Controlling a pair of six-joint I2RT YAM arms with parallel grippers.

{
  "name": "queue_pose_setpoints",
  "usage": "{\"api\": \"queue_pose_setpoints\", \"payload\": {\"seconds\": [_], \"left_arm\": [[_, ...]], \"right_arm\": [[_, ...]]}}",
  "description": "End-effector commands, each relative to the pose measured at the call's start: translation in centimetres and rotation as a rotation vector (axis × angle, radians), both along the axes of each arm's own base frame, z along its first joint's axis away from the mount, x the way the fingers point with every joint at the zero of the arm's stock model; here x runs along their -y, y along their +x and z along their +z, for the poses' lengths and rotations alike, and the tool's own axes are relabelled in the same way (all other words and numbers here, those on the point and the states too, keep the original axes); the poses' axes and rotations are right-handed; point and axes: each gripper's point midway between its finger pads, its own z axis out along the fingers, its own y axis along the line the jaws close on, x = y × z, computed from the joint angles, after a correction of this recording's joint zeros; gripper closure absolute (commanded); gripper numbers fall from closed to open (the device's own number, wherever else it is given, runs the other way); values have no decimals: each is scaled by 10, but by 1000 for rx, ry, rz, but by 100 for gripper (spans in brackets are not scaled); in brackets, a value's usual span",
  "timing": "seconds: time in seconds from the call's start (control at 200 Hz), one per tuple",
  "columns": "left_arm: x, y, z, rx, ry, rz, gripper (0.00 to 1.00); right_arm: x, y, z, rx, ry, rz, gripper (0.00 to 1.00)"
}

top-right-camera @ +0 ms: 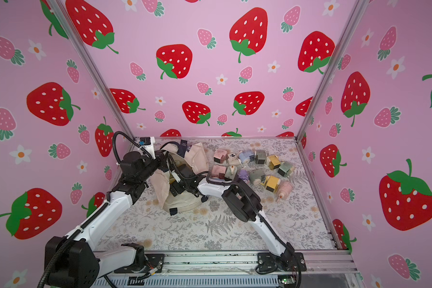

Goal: Take out the pencil sharpeners from the tote bags
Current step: Pick up the pencil sharpener from the canvas bag.

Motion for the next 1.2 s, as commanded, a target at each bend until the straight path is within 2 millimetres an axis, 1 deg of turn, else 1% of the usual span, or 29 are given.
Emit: {"api": "queue_pose_setpoints", "payload": {"seconds": [0.0, 0.1, 0.19, 0.305, 0.38, 0.465, 0.515, 0.54, 0.615, 0.72, 0.81, 0.921, 1.011, 1.121, 1.196], "left_arm": [[10, -5, 45, 138, -22, -51, 100], [10, -6, 46, 138, -22, -50, 100], [10, -6, 46, 138, -22, -50, 100], [10, -5, 45, 137, -22, -51, 100], [10, -6, 46, 138, -23, -49, 100], [10, -6, 46, 138, -24, -49, 100], [10, -6, 46, 138, -24, -53, 100], [10, -6, 45, 137, -24, -52, 100], [10, -5, 46, 137, -24, -54, 100], [10, -6, 46, 138, -25, -53, 100], [11, -6, 45, 136, -26, -54, 100], [11, -6, 46, 138, -23, -55, 100], [11, -5, 45, 136, -24, -56, 100], [10, -5, 46, 137, -23, -52, 100], [11, -5, 45, 137, -23, -53, 100]], "right_arm": [[16, -6, -42, -99, -112, -75, 1], [23, -2, -40, -103, -138, -149, 1], [29, -3, -36, -118, -153, -205, 1], [45, 2, -36, -100, -225, -301, 1], [54, 4, -38, -79, -272, -327, 1], [54, 8, -35, -52, -248, -319, 1], [51, 11, -33, -32, -228, -313, 1], [47, 14, -29, -16, -210, -304, 1], [37, 17, -28, 7, -183, -275, 1], [8, 7, -26, -1, -109, -147, 1], [-8, 5, -27, 12, -71, -74, 1], [-18, 14, -30, 25, -43, -79, 1], [-23, 22, -37, 28, -46, -112, 1], [-19, 28, -41, 41, -60, -147, 1], [-16, 31, -35, 64, -45, -167, 1]]}}
